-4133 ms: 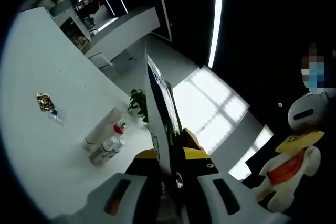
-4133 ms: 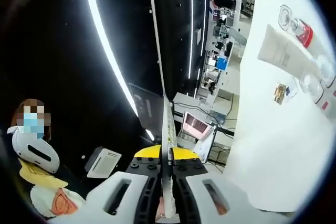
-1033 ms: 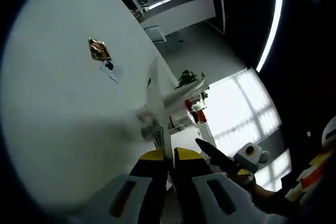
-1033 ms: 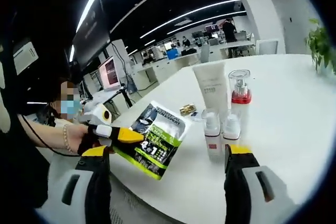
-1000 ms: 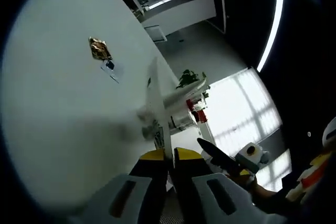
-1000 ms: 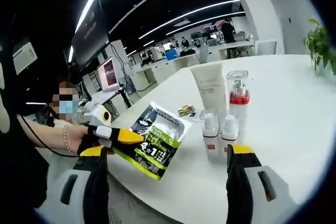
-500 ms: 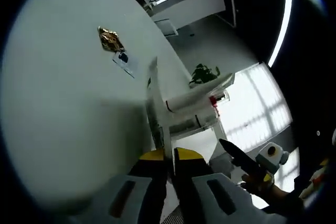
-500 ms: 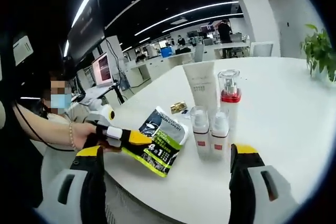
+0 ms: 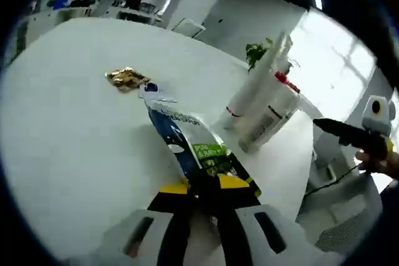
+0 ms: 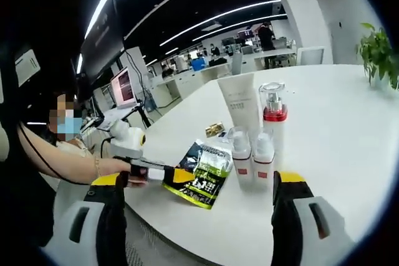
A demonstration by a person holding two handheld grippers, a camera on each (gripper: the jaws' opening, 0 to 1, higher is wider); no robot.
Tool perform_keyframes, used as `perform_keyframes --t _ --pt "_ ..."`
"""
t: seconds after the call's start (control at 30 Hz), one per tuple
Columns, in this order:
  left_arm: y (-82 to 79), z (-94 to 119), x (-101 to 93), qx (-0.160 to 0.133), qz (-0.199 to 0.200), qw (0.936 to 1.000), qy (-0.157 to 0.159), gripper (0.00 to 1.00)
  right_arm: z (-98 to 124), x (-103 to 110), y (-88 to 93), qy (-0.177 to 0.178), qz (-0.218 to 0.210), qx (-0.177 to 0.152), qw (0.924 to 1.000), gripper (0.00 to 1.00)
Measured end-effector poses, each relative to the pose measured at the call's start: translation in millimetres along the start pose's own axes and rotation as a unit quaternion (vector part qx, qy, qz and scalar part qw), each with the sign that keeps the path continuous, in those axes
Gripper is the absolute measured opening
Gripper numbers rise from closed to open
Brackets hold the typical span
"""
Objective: Arrange the skincare products in the storage area until every visible bottle or jar stands upright without overlapping.
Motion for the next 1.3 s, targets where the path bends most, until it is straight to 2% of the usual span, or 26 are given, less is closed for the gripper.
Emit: perform_keyframes --t 0.1,0.13,0.27,0.33,0.4,0.47,0.5,0.6,0.67,0.73,0.77,0.8,0.87,0.93,0.97,1.07,1.1,1.13,1.3 --pt "-3.1 0 -7.3 0.018 -0.067 0.9976 0.007 0.19 0 0 0.5 0.0 -0.004 0.0 1.0 0.98" --pt "-0.2 -2 -2.4 0.023 -0.084 0.9962 0.006 0.2 0 0 0.5 0.0 -0.003 -0.001 1.0 0.98" --pt "-0.5 -4 -2.6 0.04 -0.109 0.9932 -0.001 0.23 -1 0 1.2 -0.002 -0.005 0.001 1.0 0.98" --pt "-1.2 -1 -0.8 0.069 -0.16 0.9845 -0.015 0.26 -1 0 1.4 -0.003 -0.008 0.0 1.0 0.97" --pt "-3.5 0 -0.5 0.076 -0.19 0.9789 -0.008 0.3 -1 0 1.3 -0.002 -0.008 -0.001 1.0 0.97" --pt "-11.6 -1 -2.2 0.063 -0.223 0.9728 0.008 0.35 0 -1 1.7 -0.002 -0.012 -0.001 0.9999 0.97" --pt "-14.8 -3 -4.8 0.061 -0.238 0.969 0.027 0.38 -1 -1 1.6 -0.002 -0.012 -0.001 0.9999 0.97" --pt "-19.8 -11 -9.9 0.072 -0.273 0.9561 0.08 0.49 -1 0 2.0 -0.005 -0.013 0.0 0.9999 0.97" --pt "-18.2 -21 -10.3 0.081 -0.272 0.9511 0.121 0.55 -1 1 2.5 -0.007 -0.012 0.003 0.9999 0.97" --pt "-15.0 -26 -10.9 0.102 -0.266 0.9475 0.145 0.62 -1 1 2.5 -0.007 -0.013 0.003 0.9999 0.97" --pt "-14.8 -29 -10.9 0.106 -0.274 0.9433 0.154 0.63 -1 1 2.4 -0.007 -0.014 0.002 0.9999 0.97" --pt "-15.0 -32 -12.2 0.118 -0.292 0.9339 0.169 0.63 -1 1 2.3 -0.007 -0.014 0.002 0.9999 0.97" --pt "-11.0 -37 -10.5 0.134 -0.299 0.9281 0.177 0.64 -1 1 2.0 -0.007 -0.015 0.001 0.9999 0.97" --pt "-10.0 -44 -6.9 0.134 -0.283 0.9339 0.173 0.68 -1 1 2.1 -0.008 -0.018 0.002 0.9998 0.97" --pt "-11.1 -46 -4.8 0.132 -0.269 0.9412 0.157 0.72 -1 1 2.3 -0.01 -0.018 0.003 0.9998 0.97" --pt "-10.6 -45 -2.9 0.143 -0.238 0.9527 0.123 0.79 -2 1 3.1 -0.013 -0.018 0.005 0.9997 0.96" --pt "-12.4 -46 -0.7 0.137 -0.24 0.9542 0.114 0.81 -2 2 3.4 -0.014 -0.018 0.006 0.9997 0.96" --pt "-13.1 -46 -3.8 0.135 -0.245 0.952 0.125 0.81 -2 2 3.6 -0.015 -0.019 0.006 0.9997 0.96" --pt "-16.9 -50 -2.4 0.13 -0.244 0.9534 0.12 0.81 -3 3 5.0 -0.021 -0.024 0.009 0.9994 0.95"
Point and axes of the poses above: the point that each gripper's makers call its tool centre point, and the gripper's own axes: z roughly backward along the fingers, x roughly to its left, y roughly out of its underside, the point moved 5 cm from there along z, roughly backward along the fingers, and after that the axes turned 15 degrees about -x, right-handed, at the moved point
